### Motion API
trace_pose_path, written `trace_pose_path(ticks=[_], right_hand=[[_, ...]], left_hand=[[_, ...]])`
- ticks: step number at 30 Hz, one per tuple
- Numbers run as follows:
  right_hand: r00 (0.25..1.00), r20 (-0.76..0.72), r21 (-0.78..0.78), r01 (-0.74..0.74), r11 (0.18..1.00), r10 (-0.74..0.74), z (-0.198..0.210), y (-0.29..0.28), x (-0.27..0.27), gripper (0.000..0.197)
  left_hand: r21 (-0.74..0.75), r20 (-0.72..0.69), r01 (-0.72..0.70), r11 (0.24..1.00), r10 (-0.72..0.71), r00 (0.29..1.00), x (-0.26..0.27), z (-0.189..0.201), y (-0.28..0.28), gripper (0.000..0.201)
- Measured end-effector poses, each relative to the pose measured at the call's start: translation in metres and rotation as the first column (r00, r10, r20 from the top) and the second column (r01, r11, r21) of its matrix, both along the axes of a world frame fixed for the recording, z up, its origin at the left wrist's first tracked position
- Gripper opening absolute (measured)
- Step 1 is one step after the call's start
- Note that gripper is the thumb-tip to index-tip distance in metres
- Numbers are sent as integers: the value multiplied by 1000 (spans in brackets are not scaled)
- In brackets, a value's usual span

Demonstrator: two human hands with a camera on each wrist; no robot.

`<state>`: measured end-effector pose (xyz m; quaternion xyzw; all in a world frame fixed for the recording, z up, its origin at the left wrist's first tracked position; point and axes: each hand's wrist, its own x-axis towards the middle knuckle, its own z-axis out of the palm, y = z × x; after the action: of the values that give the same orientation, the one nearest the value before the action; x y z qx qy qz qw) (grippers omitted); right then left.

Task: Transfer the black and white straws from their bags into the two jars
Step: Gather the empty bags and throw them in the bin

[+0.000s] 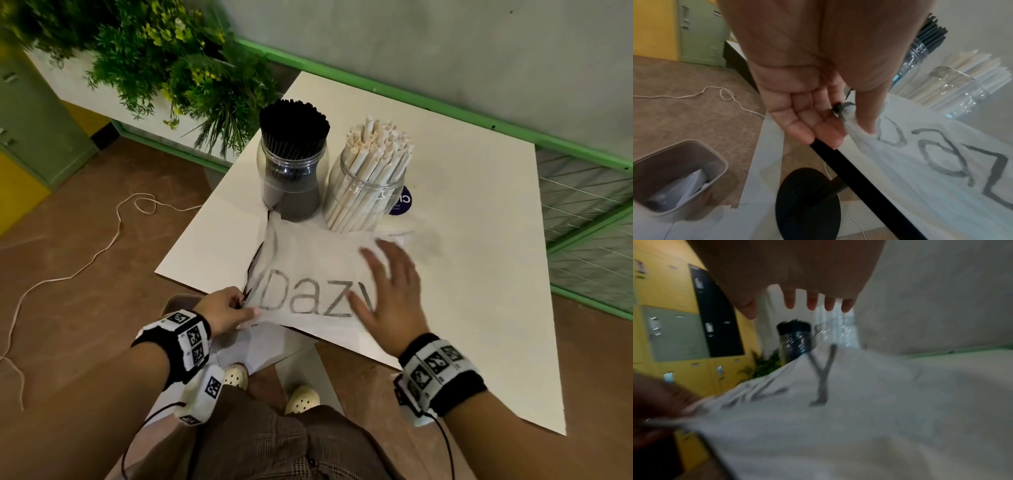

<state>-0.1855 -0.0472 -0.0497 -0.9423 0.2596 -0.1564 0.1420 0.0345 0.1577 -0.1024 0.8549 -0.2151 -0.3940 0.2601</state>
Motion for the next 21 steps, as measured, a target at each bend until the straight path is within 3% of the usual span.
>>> trace_pose_path(ticks=[2, 4, 6, 8, 11, 13, 14, 16, 18, 19, 21], right_hand=[[943, -302, 42, -136, 990, 143, -21, 8, 13, 81], [760, -614, 191, -116, 975, 211, -58, -1, 6, 99], [652, -710, 254, -116, 960, 266, -83, -14, -9, 115], [636, -718, 223, -176, 959, 283, -90, -23, -21, 122], [662, -667, 275, -206, 939, 341, -89, -29, -30, 102], [735, -575, 367, -161, 916, 359, -85, -34, -31, 91], [780, -518, 425, -121, 897, 351, -82, -36, -30, 89], [847, -429, 558, -26, 829, 315, -76, -41, -30, 58], [889, -383, 672, 83, 736, 250, -71, -48, -31, 33], [902, -372, 710, 123, 693, 221, -70, -50, -32, 30], [903, -387, 729, 175, 662, 188, -71, -54, -35, 29]], left_hand=[[3, -68, -30, 1000, 30, 997, -3, 2, 4, 35], [7, -120, -102, 995, 102, 987, -1, 6, 10, 31], [12, -141, -165, 986, 165, 976, 2, 12, 15, 26], [14, -231, -283, 959, 278, 932, 6, 13, 16, 18], [37, -438, -527, 849, 488, 755, 13, 17, 14, 9], [43, -452, -577, 816, 531, 717, 19, 21, 14, 9], [18, -433, -570, 822, 520, 737, 23, 20, 15, 6], [-63, -299, -450, 891, 413, 860, 27, 16, 22, 24], [-39, 59, -126, 991, 128, 990, 34, 3, 32, 64], [84, 240, 93, 992, -111, 964, 35, -2, 35, 82], [272, 459, 373, 887, -460, 760, 31, -12, 35, 114]])
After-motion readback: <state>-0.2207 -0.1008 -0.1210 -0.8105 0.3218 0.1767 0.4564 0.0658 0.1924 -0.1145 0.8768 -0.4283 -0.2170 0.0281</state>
